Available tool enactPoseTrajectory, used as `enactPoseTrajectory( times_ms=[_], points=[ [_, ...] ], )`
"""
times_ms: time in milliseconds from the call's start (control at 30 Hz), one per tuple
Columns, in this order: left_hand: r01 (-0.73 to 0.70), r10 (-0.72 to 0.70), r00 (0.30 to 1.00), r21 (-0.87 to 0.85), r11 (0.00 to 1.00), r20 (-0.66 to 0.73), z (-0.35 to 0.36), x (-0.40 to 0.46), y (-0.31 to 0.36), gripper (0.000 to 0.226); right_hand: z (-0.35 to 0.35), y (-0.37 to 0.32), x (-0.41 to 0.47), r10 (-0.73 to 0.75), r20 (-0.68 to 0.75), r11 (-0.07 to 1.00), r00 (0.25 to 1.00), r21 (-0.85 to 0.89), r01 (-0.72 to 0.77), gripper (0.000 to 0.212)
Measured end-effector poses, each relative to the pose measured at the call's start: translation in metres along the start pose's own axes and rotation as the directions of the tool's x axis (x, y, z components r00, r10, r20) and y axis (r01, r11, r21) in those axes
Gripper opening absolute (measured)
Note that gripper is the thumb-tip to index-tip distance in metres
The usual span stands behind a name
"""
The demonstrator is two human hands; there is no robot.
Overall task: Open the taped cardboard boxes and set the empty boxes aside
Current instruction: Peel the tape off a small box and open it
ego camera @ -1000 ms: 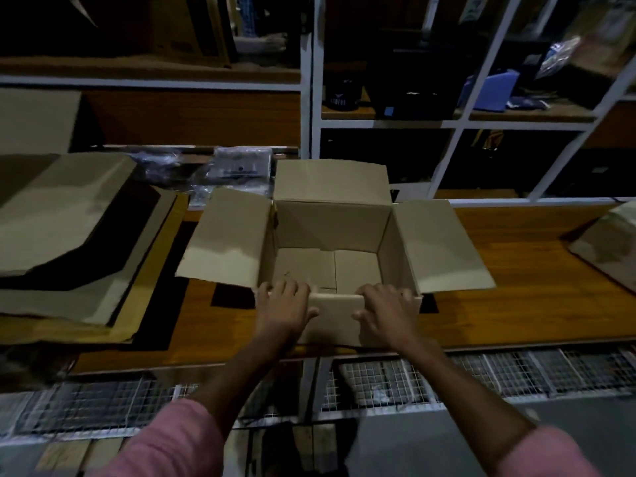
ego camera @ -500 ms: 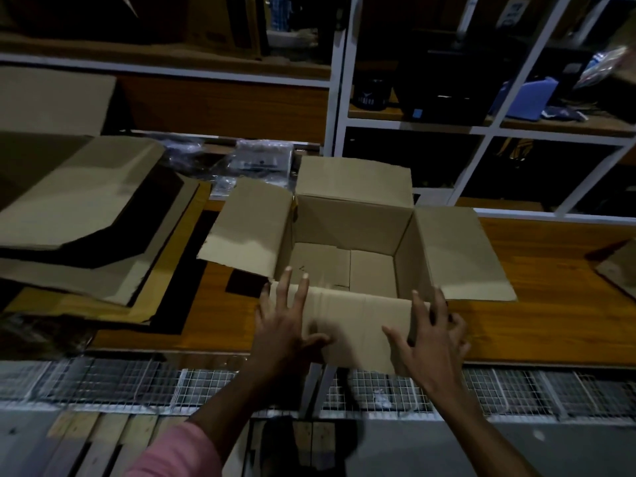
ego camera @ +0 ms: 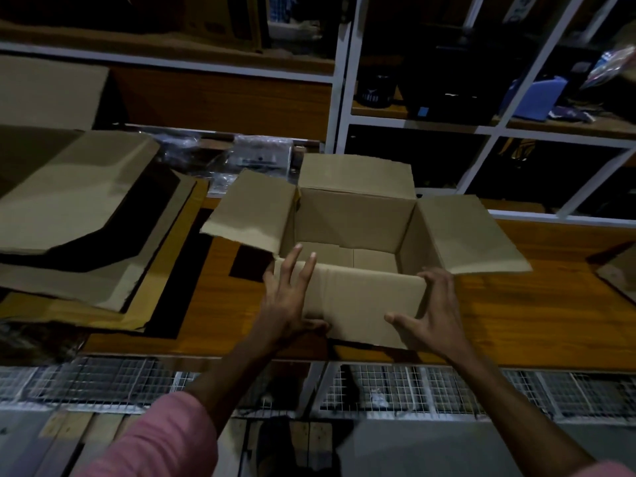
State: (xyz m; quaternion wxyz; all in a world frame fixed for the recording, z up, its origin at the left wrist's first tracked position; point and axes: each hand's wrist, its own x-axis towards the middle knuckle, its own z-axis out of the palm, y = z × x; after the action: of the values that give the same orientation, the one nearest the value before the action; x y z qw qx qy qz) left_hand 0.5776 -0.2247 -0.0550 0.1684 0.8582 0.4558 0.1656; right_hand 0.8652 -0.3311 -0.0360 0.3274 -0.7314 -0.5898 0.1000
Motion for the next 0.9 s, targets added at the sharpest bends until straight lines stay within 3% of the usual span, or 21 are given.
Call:
enactPoseTrajectory(
  times_ms=[133, 300, 567, 767, 900],
  points=[
    [0.037, -0.039, 0.996, 0.037, 0.999, 0.074, -0.027, 0.015, 0.021, 0.146, -0.024, -0.008, 0.01, -0.054, -0.027, 0.997, 0.998, -0.064, 0.052, 0.101],
    [-0.028, 0.031, 0.996, 0.039, 0.999, -0.082, -0.061, 0.012, 0.047, 0.144, -0.063, -0.027, 0.013, -0.152, -0.08, 0.983, 0.985, -0.118, 0.142, 0.109],
    [-0.146, 0.19, 0.948, 0.184, 0.972, -0.255, -0.131, -0.001, 0.086, 0.145, -0.115, -0.073, 0.003, -0.296, -0.185, 0.944, 0.937, -0.207, 0.258, 0.129],
    [-0.177, 0.309, 0.897, 0.384, 0.906, -0.317, -0.183, -0.027, 0.091, 0.155, -0.154, -0.129, 0.015, -0.418, -0.254, 0.901, 0.872, -0.234, 0.364, 0.124],
    [-0.112, 0.316, 0.857, 0.452, 0.885, -0.407, -0.205, -0.046, 0.081, 0.14, -0.157, -0.166, 0.022, -0.488, -0.259, 0.869, 0.833, -0.232, 0.437, 0.118]
  ],
)
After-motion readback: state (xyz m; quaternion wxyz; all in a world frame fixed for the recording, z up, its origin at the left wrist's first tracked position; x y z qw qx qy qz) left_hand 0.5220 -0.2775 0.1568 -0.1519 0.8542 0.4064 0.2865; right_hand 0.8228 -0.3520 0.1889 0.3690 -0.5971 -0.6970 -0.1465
